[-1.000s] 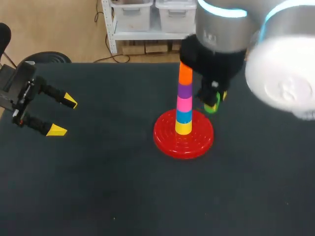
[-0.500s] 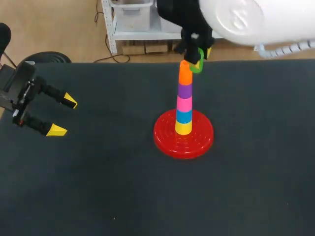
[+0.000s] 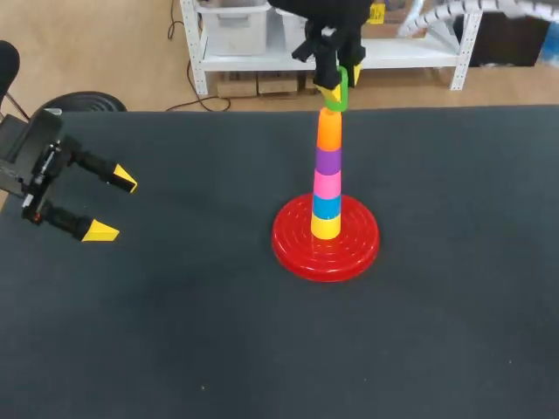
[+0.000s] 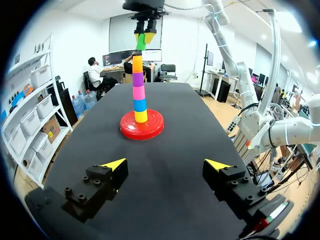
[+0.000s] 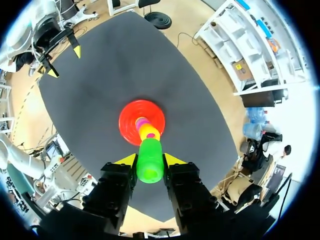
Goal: Pick up and stack the cylinders on the red base in this order: pink,purple,orange,green
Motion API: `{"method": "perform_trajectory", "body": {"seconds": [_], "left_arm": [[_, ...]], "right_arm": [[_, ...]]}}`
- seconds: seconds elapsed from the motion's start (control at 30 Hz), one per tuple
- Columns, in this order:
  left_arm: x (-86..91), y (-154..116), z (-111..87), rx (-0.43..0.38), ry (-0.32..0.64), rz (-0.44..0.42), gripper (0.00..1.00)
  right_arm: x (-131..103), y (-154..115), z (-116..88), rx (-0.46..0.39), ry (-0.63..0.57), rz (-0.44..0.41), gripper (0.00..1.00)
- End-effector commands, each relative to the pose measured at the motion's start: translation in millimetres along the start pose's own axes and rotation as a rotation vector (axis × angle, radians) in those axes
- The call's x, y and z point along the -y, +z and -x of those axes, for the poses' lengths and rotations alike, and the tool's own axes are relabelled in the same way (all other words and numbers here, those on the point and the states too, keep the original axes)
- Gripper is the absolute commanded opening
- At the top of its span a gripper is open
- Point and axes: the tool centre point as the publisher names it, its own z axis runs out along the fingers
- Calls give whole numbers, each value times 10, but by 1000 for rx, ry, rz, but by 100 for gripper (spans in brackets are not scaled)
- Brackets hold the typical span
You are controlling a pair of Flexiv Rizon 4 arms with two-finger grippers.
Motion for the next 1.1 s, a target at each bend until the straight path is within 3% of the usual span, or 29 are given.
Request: {"method": "perform_trajectory", "body": {"seconds": [0.03,1.1], "left_arm": [[-4,6,-11,1,3,1,100],[-4,6,-11,1,3,1,100]], "right_arm": [[62,-32,38,-34,4,22,0],[127,208,183,-78,-18,107,0]]}}
